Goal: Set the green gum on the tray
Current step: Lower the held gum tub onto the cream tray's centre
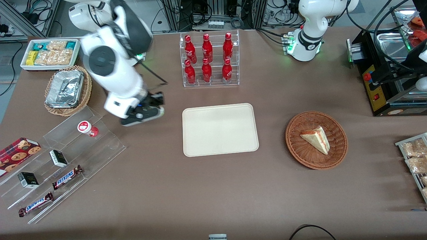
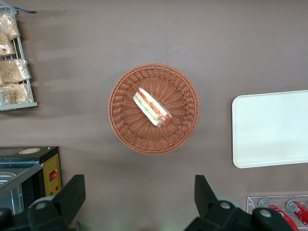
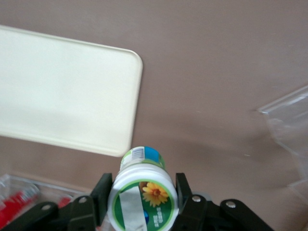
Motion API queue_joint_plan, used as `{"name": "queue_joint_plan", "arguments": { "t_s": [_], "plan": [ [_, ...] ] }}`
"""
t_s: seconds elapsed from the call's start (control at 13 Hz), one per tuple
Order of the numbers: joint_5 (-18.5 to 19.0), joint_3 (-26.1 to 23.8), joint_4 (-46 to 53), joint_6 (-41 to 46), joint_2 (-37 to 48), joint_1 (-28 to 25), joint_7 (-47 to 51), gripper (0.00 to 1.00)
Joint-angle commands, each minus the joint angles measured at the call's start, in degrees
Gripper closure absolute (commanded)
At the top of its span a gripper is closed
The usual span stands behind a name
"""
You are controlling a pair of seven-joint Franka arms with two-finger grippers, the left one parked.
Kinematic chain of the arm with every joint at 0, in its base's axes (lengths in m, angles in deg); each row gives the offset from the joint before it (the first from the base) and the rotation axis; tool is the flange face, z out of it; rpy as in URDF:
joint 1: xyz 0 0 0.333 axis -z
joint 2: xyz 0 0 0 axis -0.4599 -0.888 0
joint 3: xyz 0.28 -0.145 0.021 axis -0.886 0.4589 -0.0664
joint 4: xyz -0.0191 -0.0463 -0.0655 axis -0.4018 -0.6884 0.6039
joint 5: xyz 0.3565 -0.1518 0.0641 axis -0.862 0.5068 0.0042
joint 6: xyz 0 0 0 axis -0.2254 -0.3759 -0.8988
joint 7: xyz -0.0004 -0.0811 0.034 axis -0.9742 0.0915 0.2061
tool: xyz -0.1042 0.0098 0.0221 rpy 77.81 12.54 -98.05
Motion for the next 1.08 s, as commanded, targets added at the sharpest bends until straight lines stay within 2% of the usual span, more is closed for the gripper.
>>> {"name": "queue_joint_plan", "arguments": {
  "t_s": [0.0,0.23,0.46,0.62,1.0],
  "plan": [
    [0.04,0.55,5.73,-3.38,-7.57,-4.78,9.06,1.00],
    [3.54,0.55,6.09,-13.57,-14.59,-10.49,19.88,1.00],
    [5.30,0.73,8.45,-21.23,-21.63,-15.68,29.02,1.00],
    [8.98,0.73,8.81,-22.04,-24.28,-17.02,30.98,1.00],
    [10.67,0.73,8.37,-24.41,-26.83,-18.69,31.85,1.00]
  ]
}}
